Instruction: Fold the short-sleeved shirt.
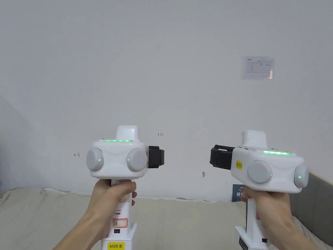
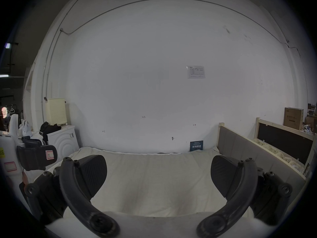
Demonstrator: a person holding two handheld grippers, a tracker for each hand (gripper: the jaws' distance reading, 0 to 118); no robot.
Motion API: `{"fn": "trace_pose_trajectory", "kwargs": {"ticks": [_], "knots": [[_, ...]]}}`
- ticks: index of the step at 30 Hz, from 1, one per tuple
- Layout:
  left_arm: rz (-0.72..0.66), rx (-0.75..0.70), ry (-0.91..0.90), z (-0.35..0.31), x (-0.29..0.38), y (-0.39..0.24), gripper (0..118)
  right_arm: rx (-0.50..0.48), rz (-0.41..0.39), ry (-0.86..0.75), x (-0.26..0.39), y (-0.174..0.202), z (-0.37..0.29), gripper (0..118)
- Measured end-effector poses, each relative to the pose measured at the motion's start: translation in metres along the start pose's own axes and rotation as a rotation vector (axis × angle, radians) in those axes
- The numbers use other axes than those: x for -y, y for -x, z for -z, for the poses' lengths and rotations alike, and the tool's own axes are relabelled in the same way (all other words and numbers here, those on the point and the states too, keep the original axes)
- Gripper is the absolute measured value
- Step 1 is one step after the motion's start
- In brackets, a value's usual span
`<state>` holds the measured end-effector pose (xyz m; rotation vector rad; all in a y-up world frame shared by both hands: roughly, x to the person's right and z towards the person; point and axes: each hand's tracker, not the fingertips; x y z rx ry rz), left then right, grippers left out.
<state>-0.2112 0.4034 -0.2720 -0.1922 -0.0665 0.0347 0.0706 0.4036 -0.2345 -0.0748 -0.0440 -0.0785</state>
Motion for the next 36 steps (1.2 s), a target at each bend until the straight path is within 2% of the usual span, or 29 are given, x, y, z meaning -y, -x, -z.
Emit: {"fn": "trace_pose_trajectory", "kwargs": {"ticks": [5, 15, 36], "knots": [[0.017, -0.008, -0.024, -0.004, 0.000, -0.007, 118, 0.009, -0.025, -0.005, 0.001, 0.003, 0.000, 118], [0.040, -0.017, -0.048, -0.009, -0.002, -0.012, 118, 0.011, -0.020, -0.001, -0.001, 0.003, -0.003, 118], [0.007, -0.017, -0.050, -0.012, 0.001, -0.008, 118, 0.016, -0.029, -0.003, 0.000, 0.002, -0.005, 118]]}}
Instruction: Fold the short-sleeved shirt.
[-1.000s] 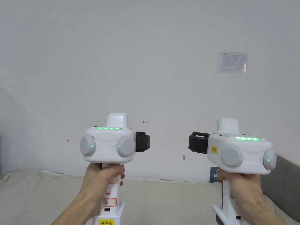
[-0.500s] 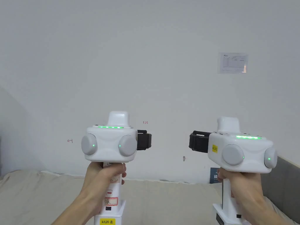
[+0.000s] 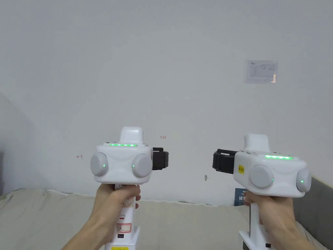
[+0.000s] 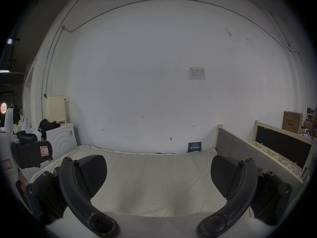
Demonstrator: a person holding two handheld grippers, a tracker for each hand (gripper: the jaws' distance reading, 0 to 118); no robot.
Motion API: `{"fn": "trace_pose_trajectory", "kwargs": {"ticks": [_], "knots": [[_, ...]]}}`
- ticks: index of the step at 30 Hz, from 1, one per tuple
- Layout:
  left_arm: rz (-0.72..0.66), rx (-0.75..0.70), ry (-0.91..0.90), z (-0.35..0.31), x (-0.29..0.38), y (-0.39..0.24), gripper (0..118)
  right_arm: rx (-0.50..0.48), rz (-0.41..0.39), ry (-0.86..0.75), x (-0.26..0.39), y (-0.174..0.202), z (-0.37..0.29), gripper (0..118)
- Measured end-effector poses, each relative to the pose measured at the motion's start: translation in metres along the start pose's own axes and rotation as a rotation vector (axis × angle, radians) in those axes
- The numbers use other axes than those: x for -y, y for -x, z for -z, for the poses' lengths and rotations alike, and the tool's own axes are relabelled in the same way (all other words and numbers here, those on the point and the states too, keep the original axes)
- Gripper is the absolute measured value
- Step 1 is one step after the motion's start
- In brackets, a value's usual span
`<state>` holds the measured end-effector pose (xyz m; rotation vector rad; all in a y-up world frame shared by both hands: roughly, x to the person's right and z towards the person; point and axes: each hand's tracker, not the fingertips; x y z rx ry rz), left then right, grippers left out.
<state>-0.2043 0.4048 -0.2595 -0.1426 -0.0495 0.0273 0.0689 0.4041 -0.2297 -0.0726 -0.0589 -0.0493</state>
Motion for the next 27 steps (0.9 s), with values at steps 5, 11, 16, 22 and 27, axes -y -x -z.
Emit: {"fn": "trace_pose_trajectory", "kwargs": {"ticks": [5, 11, 16, 22, 27], "knots": [[0.011, -0.003, 0.001, 0.0008, 0.0012, -0.0013, 118, -0.001, 0.007, 0.005, 0.0000, -0.0007, 0.0001, 118], [0.004, 0.004, -0.001, -0.0007, 0.0013, -0.0025, 118, -0.003, 0.002, 0.010, 0.0002, -0.0010, -0.0010, 118], [0.005, 0.006, 0.004, -0.0006, 0.0026, -0.0032, 118, -0.006, 0.004, 0.010, 0.0004, -0.0008, -0.0004, 118], [0.006, 0.009, 0.010, -0.0008, 0.0037, -0.0044, 118, -0.008, -0.003, 0.013, 0.0013, 0.0004, -0.0009, 118], [0.001, 0.006, 0.010, -0.0022, 0.0035, -0.0050, 118, -0.011, -0.007, 0.017, 0.0015, -0.0005, -0.0016, 118]]}}
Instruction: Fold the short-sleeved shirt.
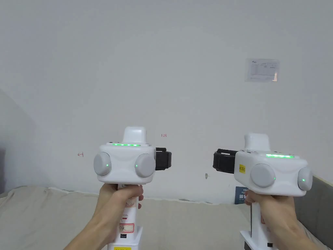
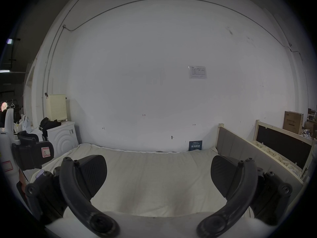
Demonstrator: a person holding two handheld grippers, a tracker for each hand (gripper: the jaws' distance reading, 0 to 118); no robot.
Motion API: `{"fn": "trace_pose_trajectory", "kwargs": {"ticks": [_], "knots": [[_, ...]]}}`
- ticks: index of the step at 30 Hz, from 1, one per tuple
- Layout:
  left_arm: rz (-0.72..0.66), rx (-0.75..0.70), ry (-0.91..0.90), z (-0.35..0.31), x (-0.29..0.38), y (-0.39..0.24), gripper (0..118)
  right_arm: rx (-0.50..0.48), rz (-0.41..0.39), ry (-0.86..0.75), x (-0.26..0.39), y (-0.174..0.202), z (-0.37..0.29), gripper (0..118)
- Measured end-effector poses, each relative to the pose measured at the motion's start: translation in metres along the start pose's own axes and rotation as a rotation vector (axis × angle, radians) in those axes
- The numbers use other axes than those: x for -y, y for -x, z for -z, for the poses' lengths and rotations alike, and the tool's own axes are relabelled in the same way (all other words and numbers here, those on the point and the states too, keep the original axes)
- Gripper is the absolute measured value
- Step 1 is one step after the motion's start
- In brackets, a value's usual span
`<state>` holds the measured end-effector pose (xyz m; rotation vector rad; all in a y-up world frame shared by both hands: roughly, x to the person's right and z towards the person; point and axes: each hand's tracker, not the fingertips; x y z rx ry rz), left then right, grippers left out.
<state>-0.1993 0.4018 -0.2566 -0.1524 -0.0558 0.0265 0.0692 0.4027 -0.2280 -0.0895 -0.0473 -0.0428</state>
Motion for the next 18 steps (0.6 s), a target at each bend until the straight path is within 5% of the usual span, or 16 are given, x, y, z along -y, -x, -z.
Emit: {"fn": "trace_pose_trajectory", "kwargs": {"ticks": [18], "knots": [[-0.003, -0.002, 0.000, -0.0069, -0.0020, 0.0018, 118, -0.021, -0.038, 0.003, -0.0014, 0.0033, -0.0068, 118]]}}
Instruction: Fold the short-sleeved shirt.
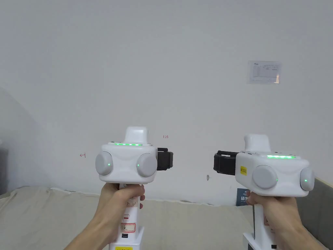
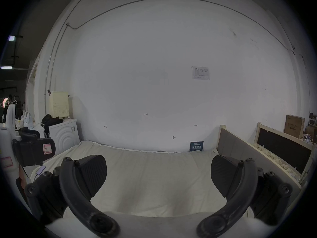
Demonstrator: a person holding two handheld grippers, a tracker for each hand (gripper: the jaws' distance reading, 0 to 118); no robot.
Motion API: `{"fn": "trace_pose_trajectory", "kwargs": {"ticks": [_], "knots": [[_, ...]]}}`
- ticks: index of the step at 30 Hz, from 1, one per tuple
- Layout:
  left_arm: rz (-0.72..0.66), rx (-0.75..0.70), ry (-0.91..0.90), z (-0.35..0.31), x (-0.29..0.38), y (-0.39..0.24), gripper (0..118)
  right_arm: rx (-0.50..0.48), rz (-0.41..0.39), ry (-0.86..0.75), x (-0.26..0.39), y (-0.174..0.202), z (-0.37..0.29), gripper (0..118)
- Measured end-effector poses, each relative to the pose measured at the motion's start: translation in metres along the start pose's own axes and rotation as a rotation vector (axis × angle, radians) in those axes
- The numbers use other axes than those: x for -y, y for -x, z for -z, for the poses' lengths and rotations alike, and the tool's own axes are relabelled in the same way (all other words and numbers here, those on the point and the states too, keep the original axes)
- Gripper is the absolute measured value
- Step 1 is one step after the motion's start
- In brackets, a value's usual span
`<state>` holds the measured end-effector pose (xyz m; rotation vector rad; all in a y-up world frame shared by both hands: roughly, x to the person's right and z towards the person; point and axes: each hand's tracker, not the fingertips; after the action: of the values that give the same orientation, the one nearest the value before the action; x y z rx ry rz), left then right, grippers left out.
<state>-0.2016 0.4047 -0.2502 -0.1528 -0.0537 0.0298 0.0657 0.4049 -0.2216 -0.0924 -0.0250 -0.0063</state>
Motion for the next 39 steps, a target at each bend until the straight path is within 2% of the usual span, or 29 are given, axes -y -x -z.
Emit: {"fn": "trace_pose_trajectory", "kwargs": {"ticks": [4, 9, 12, 14, 16, 18, 20, 24, 31, 35, 39], "knots": [[-0.008, 0.001, -0.005, -0.001, -0.002, 0.000, 118, 0.005, -0.009, -0.005, -0.001, 0.002, -0.001, 118], [-0.007, 0.001, 0.000, -0.002, 0.000, 0.001, 118, -0.012, 0.038, 0.017, -0.003, 0.000, 0.000, 118], [-0.009, 0.000, 0.005, -0.001, 0.001, 0.002, 118, -0.056, 0.065, 0.018, -0.004, -0.002, -0.004, 118], [-0.007, 0.002, 0.004, -0.001, 0.002, 0.002, 118, -0.120, 0.099, 0.006, -0.006, -0.004, -0.009, 118], [-0.005, -0.001, 0.002, -0.002, 0.002, 0.002, 118, -0.128, 0.119, 0.003, -0.007, -0.005, -0.013, 118], [-0.005, 0.003, 0.000, -0.004, 0.002, 0.002, 118, -0.172, 0.203, 0.040, -0.009, -0.007, -0.016, 118], [-0.010, 0.007, -0.001, -0.006, 0.003, 0.002, 118, -0.163, 0.249, 0.097, -0.012, -0.010, -0.018, 118], [-0.005, 0.017, 0.002, -0.008, 0.004, 0.002, 118, -0.070, 0.215, 0.185, -0.016, -0.004, -0.020, 118], [-0.009, 0.020, 0.002, -0.009, 0.005, 0.002, 118, -0.056, 0.185, 0.153, -0.013, 0.003, -0.019, 118], [-0.004, 0.017, -0.001, -0.011, 0.005, 0.002, 118, -0.094, 0.173, 0.133, -0.014, 0.009, -0.024, 118], [-0.019, 0.030, 0.002, -0.012, 0.004, 0.002, 118, -0.089, 0.124, 0.121, -0.016, 0.022, -0.030, 118]]}}
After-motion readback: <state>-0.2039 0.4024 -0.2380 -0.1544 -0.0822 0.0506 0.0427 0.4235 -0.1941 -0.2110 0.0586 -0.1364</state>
